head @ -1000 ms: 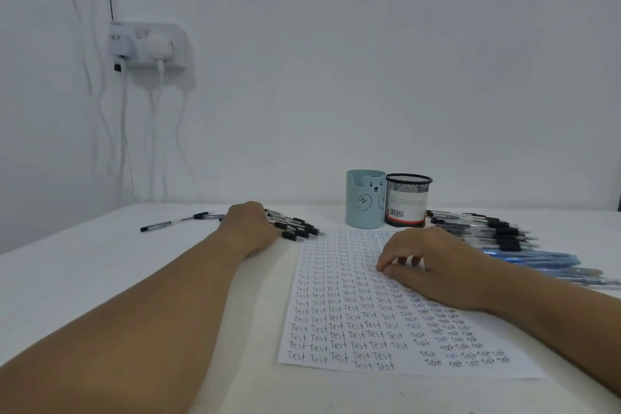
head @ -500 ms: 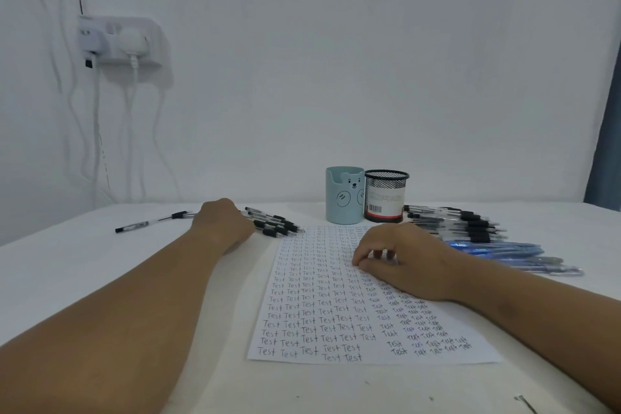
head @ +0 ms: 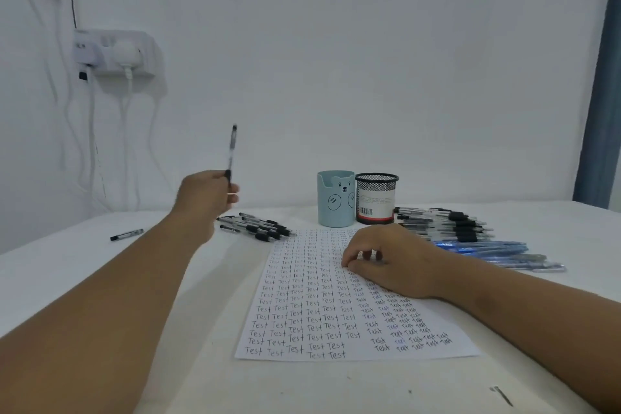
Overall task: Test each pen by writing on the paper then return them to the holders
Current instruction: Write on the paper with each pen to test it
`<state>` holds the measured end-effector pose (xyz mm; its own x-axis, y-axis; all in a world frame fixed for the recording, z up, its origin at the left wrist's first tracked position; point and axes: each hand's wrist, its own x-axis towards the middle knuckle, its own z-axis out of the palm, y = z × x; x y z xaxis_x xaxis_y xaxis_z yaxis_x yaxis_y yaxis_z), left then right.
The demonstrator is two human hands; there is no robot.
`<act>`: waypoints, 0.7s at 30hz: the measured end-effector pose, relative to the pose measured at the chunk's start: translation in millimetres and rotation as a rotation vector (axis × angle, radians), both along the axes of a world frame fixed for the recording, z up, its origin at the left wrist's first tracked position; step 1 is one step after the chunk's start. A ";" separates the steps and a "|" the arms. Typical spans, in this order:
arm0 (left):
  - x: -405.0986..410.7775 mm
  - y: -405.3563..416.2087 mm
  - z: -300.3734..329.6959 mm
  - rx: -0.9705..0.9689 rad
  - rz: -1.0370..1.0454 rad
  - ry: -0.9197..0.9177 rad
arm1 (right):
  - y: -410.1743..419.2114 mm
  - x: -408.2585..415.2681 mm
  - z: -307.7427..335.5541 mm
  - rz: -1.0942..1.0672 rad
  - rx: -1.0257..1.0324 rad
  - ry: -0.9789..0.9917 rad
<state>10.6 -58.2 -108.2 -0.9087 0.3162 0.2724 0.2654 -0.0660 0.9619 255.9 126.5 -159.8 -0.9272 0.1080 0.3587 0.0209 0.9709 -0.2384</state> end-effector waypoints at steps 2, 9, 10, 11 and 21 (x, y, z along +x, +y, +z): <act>21.1 5.7 -0.2 0.117 -0.248 -0.118 | 0.1 0.4 0.0 -0.005 -0.008 -0.006; 63.8 16.8 -13.5 -0.171 -0.623 0.180 | 3.2 -0.4 -0.1 -0.098 -0.270 0.136; 68.7 19.6 -17.3 -0.256 -0.634 0.264 | 2.8 -1.0 1.2 -0.101 -0.383 0.202; 73.1 22.1 -21.6 -0.322 -0.649 0.327 | 2.4 -2.3 1.7 -0.096 -0.485 0.282; 87.2 41.5 -31.4 -0.412 -0.647 0.449 | -4.7 9.8 26.7 0.130 -1.341 0.381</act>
